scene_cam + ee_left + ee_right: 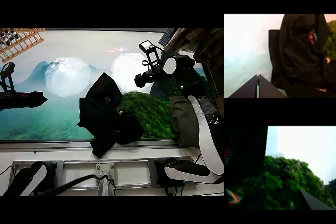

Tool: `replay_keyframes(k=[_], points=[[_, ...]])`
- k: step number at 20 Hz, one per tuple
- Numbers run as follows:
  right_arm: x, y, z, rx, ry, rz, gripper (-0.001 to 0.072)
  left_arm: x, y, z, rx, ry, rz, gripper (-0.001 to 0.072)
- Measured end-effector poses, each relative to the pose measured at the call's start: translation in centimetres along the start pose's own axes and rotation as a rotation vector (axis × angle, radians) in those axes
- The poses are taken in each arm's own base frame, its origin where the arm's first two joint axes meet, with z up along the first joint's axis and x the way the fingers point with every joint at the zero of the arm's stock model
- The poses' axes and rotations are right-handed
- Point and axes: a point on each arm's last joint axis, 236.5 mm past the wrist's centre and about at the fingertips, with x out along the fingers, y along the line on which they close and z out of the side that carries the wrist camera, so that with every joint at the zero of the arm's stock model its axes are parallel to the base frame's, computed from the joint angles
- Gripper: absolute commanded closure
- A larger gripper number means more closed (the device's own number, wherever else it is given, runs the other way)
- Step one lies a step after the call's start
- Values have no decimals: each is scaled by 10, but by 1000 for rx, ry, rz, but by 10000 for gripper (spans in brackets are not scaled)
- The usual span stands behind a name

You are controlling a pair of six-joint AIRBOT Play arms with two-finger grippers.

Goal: Fold the clothes and pants, and hang the long-sleeved shirts on hangers.

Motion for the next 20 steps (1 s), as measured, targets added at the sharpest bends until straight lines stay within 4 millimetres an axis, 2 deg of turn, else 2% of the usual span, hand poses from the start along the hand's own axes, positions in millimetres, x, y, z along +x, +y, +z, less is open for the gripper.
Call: replay_keyframes(k=[2,8,11,14,16,17,18,19,20], points=[[0,0,1,0,-3,-1,243,1,0,0,0,2,0,691],[-1,-5,22,4,-95,-21,244,6,3,-1,-9,19,-1,691],[-4,-2,42,26,-177,-6,244,9,3,-2,-14,25,-3,691],[-6,15,54,79,-227,67,243,11,-2,0,-30,25,-32,690],[-3,35,54,105,-222,128,241,10,-10,1,-44,20,-63,691],[2,45,49,107,-205,152,239,10,-12,2,-48,18,-73,691],[10,56,41,107,-182,171,207,10,-14,2,-50,16,-82,690],[18,65,33,102,-159,182,143,10,-16,2,-48,15,-89,690],[30,74,23,97,-130,193,123,10,-17,3,-45,14,-92,690]])
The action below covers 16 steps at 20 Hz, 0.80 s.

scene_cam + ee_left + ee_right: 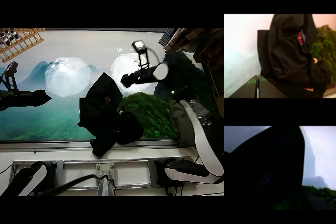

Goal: Fold the clothes and pants, and hang the long-sleeved shirts on hangers.

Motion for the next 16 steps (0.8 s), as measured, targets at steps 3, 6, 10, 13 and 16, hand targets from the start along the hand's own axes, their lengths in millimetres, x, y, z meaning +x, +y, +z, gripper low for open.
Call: replay_keyframes(k=[3,6,10,13,16], points=[[31,10,-35,12,94,19,71,0,-2,0,5,1,-10,690],[49,23,-55,17,151,44,60,0,-3,0,13,1,-11,690],[65,48,-82,-12,237,80,59,0,3,-1,27,4,10,690],[76,63,-104,-33,302,100,170,1,6,2,33,-6,22,690],[86,65,-122,-19,353,92,492,1,7,6,35,-21,29,691]])
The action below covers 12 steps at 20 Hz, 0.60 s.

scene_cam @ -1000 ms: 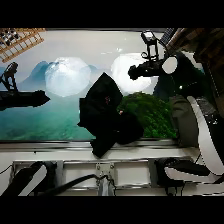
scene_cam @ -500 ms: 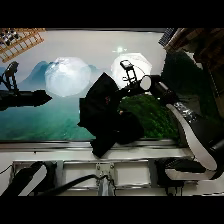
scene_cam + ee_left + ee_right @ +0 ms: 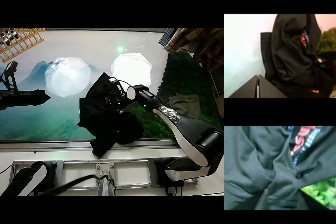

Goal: Fold the clothes and pants, and hang the long-sleeved shirts on hangers.

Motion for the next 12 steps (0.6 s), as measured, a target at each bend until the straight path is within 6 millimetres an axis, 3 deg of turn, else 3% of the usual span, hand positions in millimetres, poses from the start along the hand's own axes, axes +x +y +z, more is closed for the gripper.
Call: replay_keyframes(k=[1,2,5,6,7,8,12], points=[[3,-1,-1,4,3,-6,620,0,0,1,0,-5,1,690],[4,-3,-2,6,6,-13,689,0,1,2,0,-8,3,691],[-1,-6,-1,-9,-5,-37,690,2,4,4,0,-14,11,688],[-9,-7,1,-25,-20,-54,690,3,5,5,-3,-15,13,650],[-19,-9,3,-41,-36,-76,690,6,7,4,-7,-12,17,507],[-34,-11,6,-56,-60,-108,690,10,10,3,-9,-5,19,464],[-122,-42,21,-79,-217,-301,690,31,4,-9,10,48,-1,453]])
